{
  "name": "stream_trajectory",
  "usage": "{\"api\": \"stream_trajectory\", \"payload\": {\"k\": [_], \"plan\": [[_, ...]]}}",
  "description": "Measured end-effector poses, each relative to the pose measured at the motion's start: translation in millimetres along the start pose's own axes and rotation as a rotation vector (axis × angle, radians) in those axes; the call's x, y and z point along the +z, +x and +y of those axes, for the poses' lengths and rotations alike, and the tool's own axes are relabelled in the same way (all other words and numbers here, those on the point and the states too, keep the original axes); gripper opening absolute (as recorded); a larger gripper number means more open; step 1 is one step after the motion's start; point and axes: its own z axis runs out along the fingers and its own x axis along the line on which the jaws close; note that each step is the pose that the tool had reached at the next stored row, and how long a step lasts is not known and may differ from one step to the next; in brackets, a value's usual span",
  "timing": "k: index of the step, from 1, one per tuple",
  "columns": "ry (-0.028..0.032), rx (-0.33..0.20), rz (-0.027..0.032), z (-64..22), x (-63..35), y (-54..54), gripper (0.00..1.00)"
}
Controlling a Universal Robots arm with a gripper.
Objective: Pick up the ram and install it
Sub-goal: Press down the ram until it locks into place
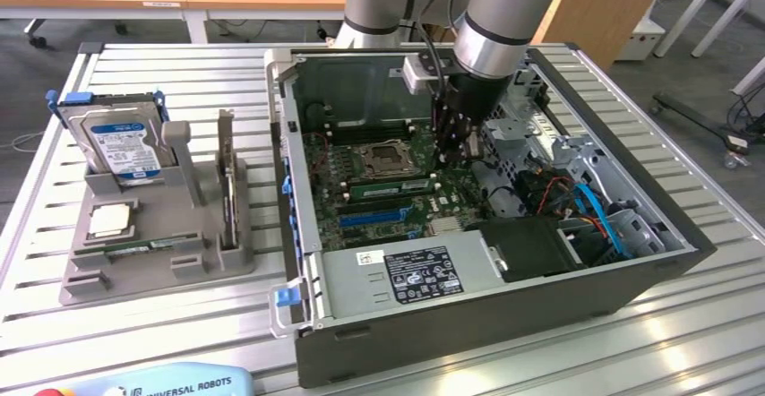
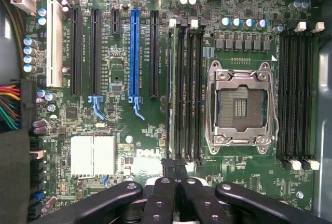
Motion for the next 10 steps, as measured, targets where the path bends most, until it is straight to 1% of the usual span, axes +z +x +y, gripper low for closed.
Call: {"api": "stream_trajectory", "payload": {"k": [10], "plan": [[0.0001,0.000,-0.0004,-0.1,3.3,0.1,0.10]]}}
